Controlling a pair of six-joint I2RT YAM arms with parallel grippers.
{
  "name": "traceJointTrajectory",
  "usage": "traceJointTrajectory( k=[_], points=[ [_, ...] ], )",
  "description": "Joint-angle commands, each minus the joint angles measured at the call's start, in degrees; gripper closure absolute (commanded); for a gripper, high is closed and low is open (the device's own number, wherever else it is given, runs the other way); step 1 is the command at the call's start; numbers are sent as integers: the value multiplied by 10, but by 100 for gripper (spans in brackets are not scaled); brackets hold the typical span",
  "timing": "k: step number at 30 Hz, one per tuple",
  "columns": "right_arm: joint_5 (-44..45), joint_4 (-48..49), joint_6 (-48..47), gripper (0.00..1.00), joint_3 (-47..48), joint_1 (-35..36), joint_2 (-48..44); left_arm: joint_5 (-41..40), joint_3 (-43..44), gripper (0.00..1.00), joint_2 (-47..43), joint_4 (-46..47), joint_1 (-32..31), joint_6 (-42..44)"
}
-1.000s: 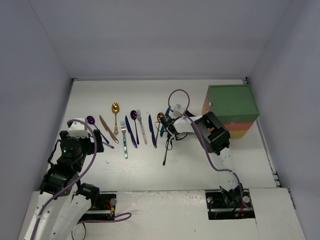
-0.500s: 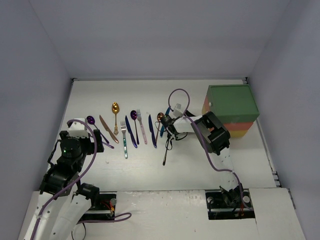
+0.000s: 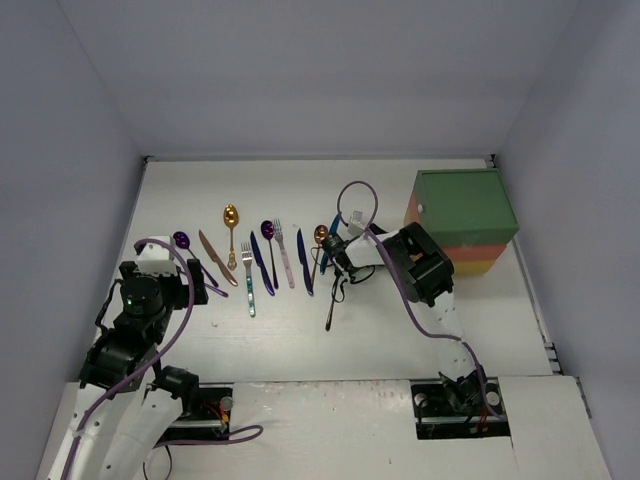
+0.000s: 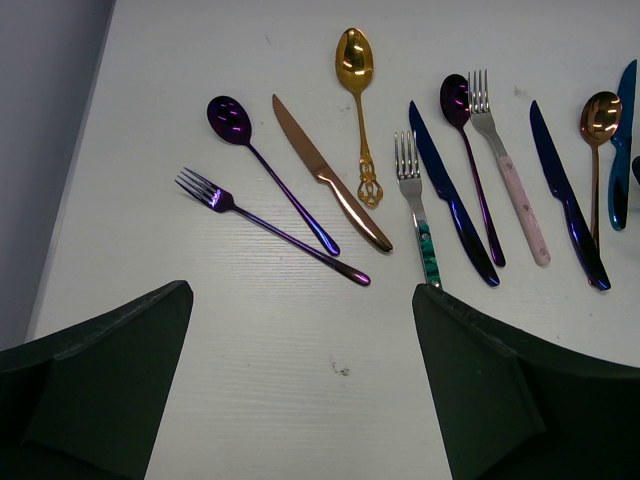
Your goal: Sort the eating utensils into containers
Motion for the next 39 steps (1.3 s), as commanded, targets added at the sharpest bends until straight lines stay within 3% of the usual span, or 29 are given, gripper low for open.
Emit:
traceJointTrajectory(
  k=[1, 12, 20, 26, 29, 35, 39],
  points=[
    [66, -3, 9, 68, 12, -4, -9, 6, 3, 9, 8, 45, -2, -8],
    [79, -4, 1, 71, 26, -4, 2, 6, 3, 10, 6, 45, -2, -8],
    [80, -4, 0, 91, 27, 2, 0, 7, 3, 10, 5, 45, -3, -8],
    [68, -3, 2, 100, 34, 24, -3, 6, 3, 9, 4, 45, -3, -8],
    [68, -4, 1, 96, 34, 29, 1, 6, 3, 10, 3, 45, -2, -7],
    [62, -3, -1, 69, 29, 23, -8, 7, 3, 9, 2, 45, -2, -8],
    [53, -3, -9, 63, 35, 16, -8, 8, 2, 10, 2, 44, -3, -7]
  ],
)
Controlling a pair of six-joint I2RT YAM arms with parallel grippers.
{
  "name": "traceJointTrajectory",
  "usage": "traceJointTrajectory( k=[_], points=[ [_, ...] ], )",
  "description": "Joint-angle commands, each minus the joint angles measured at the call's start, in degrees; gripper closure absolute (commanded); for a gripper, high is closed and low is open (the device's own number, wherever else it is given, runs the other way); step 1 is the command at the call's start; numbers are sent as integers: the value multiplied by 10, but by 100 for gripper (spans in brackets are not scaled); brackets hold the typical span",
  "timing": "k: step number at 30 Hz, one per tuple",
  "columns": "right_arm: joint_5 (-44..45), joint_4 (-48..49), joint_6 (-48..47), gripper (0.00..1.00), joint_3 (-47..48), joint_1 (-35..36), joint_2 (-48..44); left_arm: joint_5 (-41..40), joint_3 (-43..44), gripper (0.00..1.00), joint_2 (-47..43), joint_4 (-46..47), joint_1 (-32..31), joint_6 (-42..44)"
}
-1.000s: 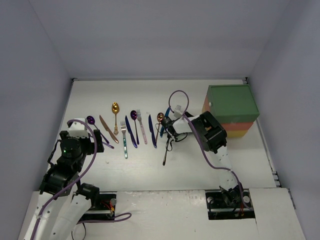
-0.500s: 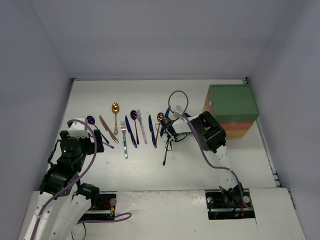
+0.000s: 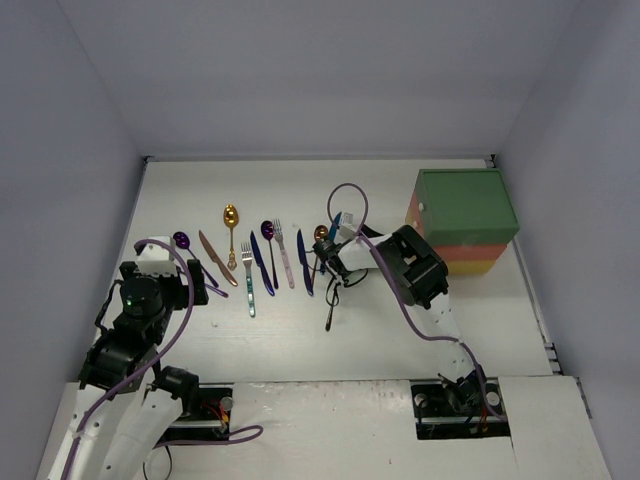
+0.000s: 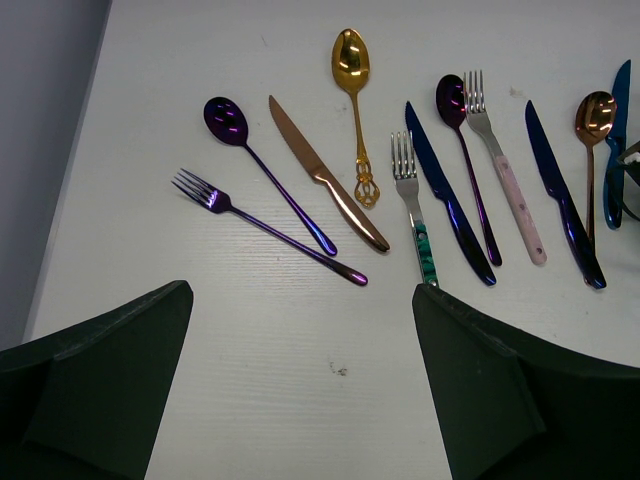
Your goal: Sort the eating utensils into containers
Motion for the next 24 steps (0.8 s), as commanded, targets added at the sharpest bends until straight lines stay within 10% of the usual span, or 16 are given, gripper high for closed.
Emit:
traceJointTrajectory(
  k=[1, 24],
  points=[
    [39, -5, 2, 63, 22, -11, -16, 4, 2, 10, 4, 44, -3, -7],
    [79, -6, -12, 61, 48, -34, 30, 5, 2, 10, 7, 45, -3, -8]
  ],
)
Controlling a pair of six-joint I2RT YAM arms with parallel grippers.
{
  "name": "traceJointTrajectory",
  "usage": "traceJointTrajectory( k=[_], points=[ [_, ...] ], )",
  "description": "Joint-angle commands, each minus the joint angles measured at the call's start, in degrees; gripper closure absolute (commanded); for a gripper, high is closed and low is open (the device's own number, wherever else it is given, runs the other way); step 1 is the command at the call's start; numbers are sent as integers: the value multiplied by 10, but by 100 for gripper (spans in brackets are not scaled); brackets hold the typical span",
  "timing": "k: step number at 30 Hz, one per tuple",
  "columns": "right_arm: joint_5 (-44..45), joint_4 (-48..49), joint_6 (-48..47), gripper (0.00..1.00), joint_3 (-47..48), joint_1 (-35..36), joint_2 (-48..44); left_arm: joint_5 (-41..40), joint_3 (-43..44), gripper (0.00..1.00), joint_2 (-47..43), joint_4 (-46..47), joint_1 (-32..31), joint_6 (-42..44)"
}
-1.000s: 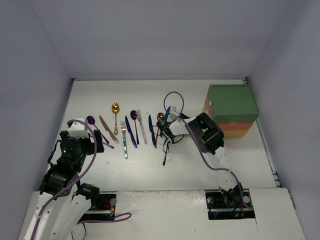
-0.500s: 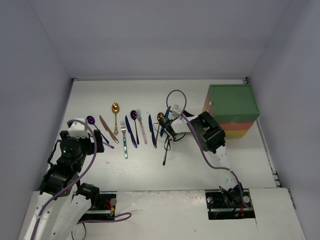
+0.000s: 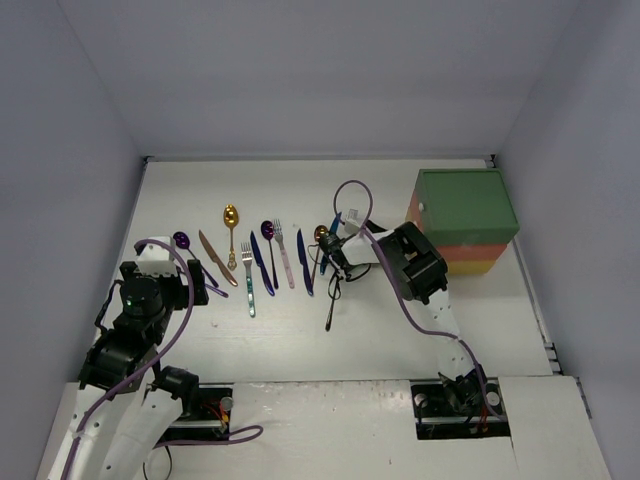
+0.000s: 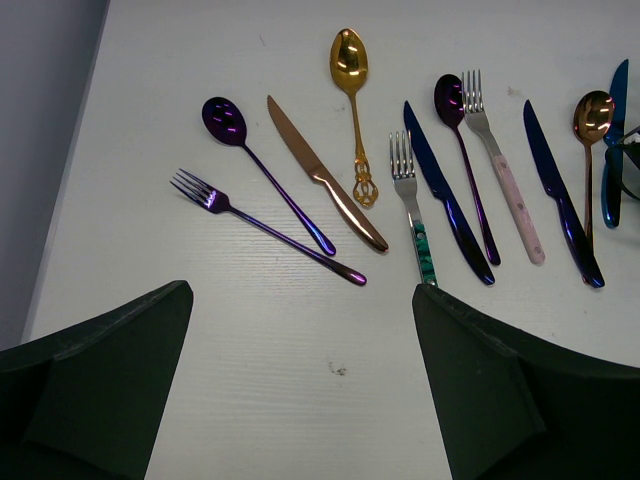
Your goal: Sort the eating utensils into containers
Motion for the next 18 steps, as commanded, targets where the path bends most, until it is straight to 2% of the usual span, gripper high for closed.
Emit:
traceJointTrajectory(
  k=[1, 10, 18],
  points=[
    [62, -2, 14, 61, 17, -8, 3, 4, 2, 10, 8, 45, -2, -8],
    [53, -3, 14, 62, 15, -15, 1, 3, 2, 9, 5, 46, -2, -8],
    [55, -2, 14, 69, 13, -16, -1, 3, 2, 9, 4, 45, -2, -7]
  ],
)
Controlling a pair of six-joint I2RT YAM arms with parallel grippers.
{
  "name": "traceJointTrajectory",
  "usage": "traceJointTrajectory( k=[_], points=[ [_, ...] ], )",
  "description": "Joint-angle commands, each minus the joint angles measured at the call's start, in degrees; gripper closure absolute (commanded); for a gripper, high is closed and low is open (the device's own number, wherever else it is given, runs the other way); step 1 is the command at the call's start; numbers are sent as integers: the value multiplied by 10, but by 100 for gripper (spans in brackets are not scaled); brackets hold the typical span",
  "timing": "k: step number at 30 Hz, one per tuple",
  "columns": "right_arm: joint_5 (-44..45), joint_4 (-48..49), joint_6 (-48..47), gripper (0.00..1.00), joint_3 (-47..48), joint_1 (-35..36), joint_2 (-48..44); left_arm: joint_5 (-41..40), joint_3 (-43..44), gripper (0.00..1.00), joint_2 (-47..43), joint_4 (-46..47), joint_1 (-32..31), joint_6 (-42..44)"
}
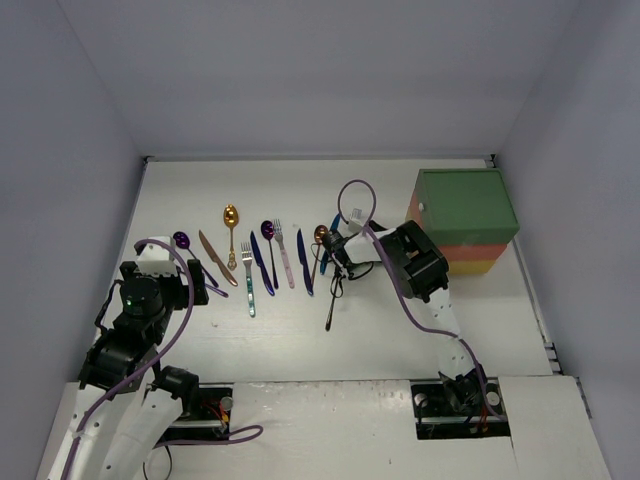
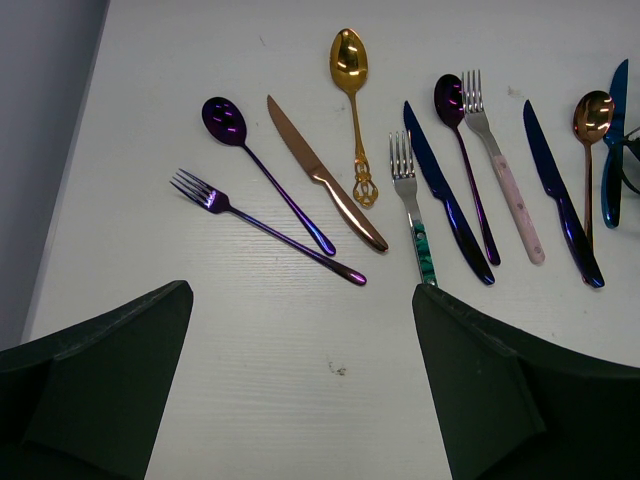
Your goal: Sort the eating utensils into containers
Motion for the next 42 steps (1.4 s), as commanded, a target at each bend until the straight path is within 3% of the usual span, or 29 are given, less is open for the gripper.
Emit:
traceJointTrajectory(
  k=[1, 16, 39, 42],
  points=[
    [57, -2, 14, 70, 12, -4, -6, 3, 2, 10, 4, 44, -2, -7],
    [45, -1, 12, 98, 19, 7, -30, 1, 2, 10, 2, 44, -2, -7],
    [-35, 0, 14, 97, 67, 129, -43, 5, 3, 9, 1, 44, -2, -5],
    [-55, 0, 15, 91, 72, 139, -47, 5, 3, 10, 1, 44, -2, -5]
  ],
)
